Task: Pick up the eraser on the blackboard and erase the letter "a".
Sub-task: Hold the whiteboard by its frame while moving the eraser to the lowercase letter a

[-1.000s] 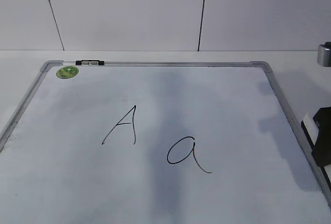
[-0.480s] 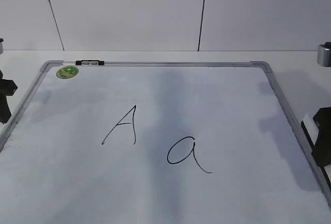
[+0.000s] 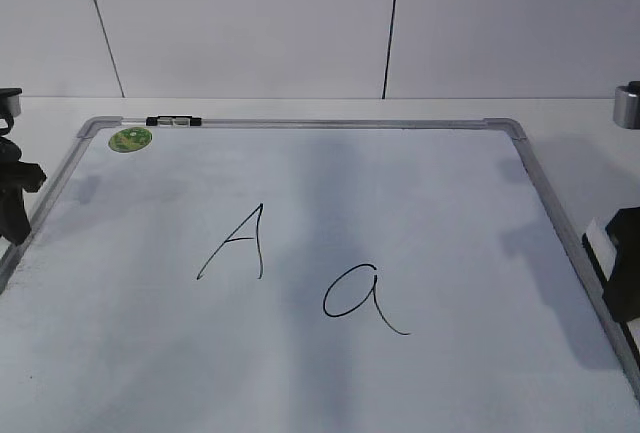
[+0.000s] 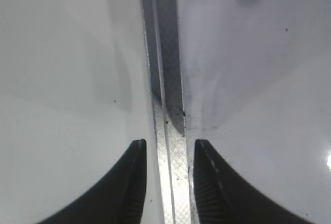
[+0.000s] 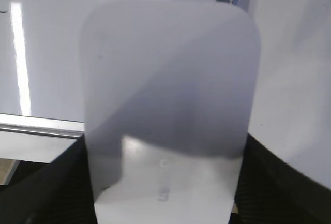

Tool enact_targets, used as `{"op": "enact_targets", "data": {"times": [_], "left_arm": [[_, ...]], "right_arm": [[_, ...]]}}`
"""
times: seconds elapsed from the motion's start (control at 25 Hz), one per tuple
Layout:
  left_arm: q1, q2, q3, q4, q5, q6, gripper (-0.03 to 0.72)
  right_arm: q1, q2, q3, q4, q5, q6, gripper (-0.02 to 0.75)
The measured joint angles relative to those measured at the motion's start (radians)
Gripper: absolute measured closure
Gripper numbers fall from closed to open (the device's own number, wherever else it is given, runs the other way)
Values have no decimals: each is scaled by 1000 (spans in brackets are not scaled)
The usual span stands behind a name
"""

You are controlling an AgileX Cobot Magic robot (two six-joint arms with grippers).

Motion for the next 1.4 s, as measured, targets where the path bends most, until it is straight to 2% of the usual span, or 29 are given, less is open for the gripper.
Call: {"op": "enact_targets", "data": {"times": [0.6,0.68,0.88,1.4], "left_arm": [[0,43,0,0,-31,0,462],[0,43,0,0,-33,0,484],[0,52,-4,2,-35,0,620],[0,56,-11,0,-29,0,634]], "right_arm": [[0,0,0,0,0,-8,179],[0,0,0,0,0,-8,178],[0,0,0,2,0,-8,179],[0,0,0,8,0,-20,179]]}}
